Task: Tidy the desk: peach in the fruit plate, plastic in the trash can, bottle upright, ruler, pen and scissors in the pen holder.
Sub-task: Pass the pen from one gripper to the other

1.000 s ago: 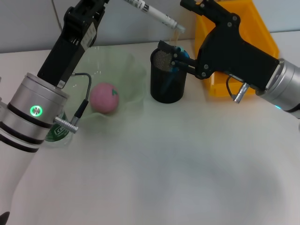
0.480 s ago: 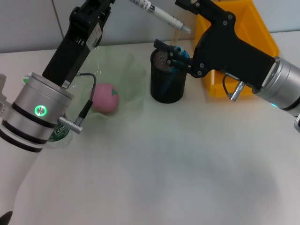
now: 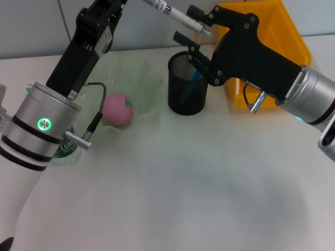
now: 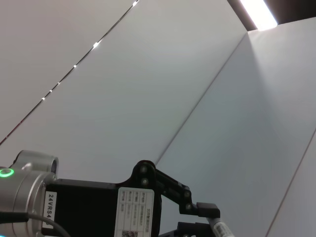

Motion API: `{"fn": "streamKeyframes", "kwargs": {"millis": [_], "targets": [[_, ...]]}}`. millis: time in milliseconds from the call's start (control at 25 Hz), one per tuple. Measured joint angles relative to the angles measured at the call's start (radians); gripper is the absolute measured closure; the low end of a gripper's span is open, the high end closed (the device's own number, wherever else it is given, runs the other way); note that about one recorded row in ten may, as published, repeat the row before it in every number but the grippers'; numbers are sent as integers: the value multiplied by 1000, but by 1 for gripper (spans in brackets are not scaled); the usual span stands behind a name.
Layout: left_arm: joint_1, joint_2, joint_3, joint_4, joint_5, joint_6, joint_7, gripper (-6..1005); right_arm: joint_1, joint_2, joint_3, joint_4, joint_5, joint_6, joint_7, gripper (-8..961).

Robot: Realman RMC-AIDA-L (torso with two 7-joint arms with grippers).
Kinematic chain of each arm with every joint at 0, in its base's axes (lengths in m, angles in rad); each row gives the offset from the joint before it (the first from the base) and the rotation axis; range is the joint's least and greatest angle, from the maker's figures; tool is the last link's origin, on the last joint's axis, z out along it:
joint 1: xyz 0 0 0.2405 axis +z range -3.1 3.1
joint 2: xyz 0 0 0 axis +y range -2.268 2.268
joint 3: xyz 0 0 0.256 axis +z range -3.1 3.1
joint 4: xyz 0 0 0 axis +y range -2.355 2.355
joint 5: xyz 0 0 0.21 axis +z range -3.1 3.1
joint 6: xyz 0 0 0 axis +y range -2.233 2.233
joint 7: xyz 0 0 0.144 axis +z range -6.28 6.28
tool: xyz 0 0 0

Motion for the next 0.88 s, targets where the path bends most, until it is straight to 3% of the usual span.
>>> {"fn": "streamKeyframes", "kwargs": {"millis": [240, 760, 880], "targets": [[-1, 0, 0, 0, -4, -1, 0, 855, 2, 0, -1, 1, 10, -2, -2, 605], [-1, 0, 12, 0, -7, -4, 1, 854, 3, 0, -1, 1, 11, 0, -2, 628], [0, 0, 13, 0, -7, -4, 1, 854, 3, 0, -1, 2, 11, 0, -2, 743]]}}
